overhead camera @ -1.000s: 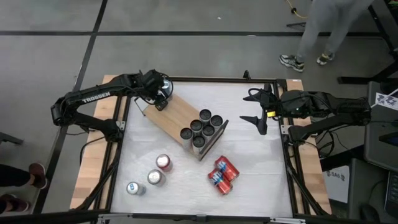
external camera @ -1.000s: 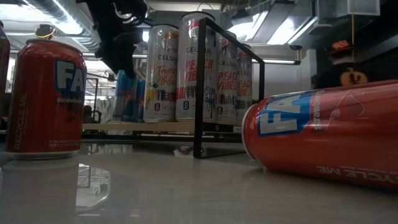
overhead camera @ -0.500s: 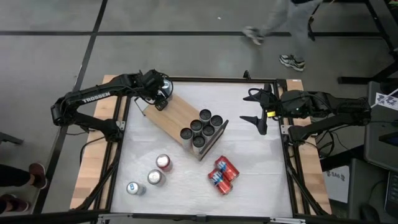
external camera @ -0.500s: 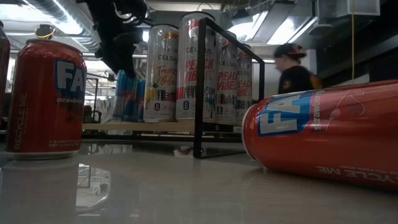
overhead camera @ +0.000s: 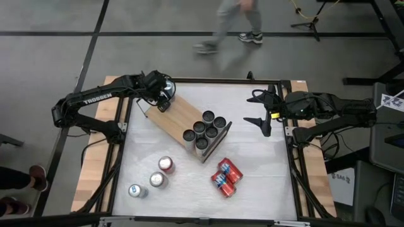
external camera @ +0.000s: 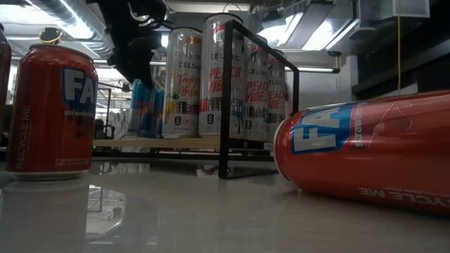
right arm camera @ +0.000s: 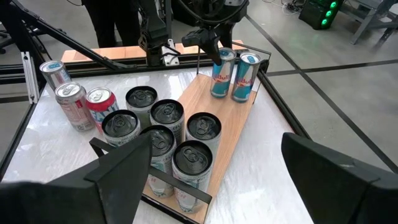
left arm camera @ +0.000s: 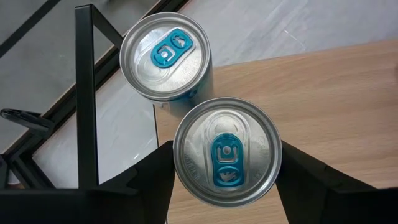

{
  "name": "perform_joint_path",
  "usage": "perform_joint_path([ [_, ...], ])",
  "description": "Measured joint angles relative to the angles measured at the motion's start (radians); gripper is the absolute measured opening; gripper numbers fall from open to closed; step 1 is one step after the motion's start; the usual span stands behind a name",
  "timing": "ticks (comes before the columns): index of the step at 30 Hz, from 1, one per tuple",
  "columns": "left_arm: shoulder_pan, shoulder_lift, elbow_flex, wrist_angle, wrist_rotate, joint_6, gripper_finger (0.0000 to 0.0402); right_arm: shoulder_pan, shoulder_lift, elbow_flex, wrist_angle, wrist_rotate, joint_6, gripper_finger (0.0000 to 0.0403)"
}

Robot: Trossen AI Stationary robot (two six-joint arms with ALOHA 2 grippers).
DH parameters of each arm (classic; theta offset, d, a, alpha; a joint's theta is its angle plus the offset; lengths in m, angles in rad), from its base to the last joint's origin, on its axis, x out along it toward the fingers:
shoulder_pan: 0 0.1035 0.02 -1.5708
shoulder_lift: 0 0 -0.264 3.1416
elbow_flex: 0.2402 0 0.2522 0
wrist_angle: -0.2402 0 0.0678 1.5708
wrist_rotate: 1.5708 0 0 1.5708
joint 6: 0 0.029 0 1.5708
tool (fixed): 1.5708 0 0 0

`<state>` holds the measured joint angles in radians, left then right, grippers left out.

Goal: Place canned beverage on shelf
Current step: Put the right blue soda can on the shelf aligned with the other blue soda can

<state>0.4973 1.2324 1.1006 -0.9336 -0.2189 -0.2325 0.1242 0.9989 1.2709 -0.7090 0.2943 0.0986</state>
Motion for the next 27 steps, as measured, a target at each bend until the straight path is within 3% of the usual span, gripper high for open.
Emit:
perform_joint_path([
  [5,0.000,0.000,0.000,0.000,0.000,0.000,0.0226,0.000,0.000,0.000,0.000,0.000,0.000,0.0353],
  [15,0.000,-0.001,0.002,0.004,-0.012,0.000,0.0292,0.000,0.000,0.000,0.000,0.000,0.000,0.0353],
  [27,0.000,-0.001,0.002,0.009,-0.033,0.003,0.0300,0.000,0.000,0.000,0.000,0.000,0.000,0.0353],
])
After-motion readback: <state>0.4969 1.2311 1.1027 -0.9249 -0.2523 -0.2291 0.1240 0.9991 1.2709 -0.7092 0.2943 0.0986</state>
